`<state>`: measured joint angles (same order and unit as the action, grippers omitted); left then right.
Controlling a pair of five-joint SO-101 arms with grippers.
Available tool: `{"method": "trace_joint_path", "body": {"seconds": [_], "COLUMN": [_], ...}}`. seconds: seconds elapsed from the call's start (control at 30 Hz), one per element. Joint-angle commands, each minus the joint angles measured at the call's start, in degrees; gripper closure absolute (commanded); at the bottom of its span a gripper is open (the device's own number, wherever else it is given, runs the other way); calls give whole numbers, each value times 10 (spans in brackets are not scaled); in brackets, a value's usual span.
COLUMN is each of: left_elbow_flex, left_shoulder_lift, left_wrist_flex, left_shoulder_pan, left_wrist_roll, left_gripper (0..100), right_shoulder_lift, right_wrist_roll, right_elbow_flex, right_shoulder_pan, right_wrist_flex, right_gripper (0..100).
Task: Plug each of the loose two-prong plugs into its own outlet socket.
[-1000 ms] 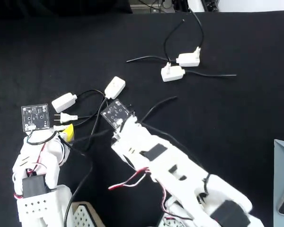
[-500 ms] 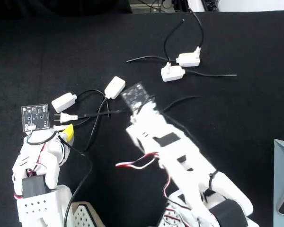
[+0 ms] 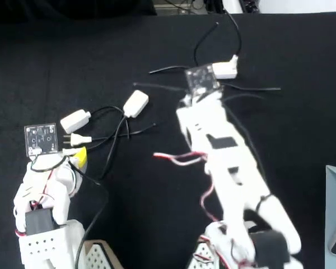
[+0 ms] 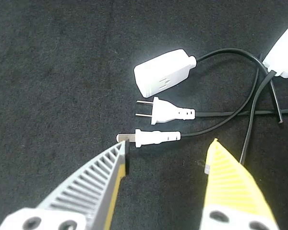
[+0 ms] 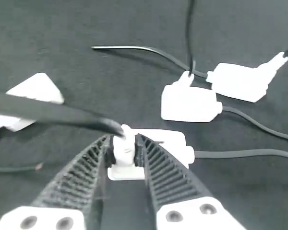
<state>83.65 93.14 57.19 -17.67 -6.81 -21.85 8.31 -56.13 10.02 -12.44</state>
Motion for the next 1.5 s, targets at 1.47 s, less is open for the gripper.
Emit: {"method": "trace_joint_path", "body": {"seconds": [1.47], "left_elbow_flex": [-248], "left_shoulder_lift": [-212], "left_wrist_flex": [82], "left_shoulder_pan": [-35], "left_wrist_roll": [-85], "left_gripper": [727], "right_shoulder_lift": [-104], "right_wrist_roll": [-133], "right_elbow_flex": [182], "right_shoulder_pan": [114], "right_wrist_flex": [-518], "right_gripper": [846]}}
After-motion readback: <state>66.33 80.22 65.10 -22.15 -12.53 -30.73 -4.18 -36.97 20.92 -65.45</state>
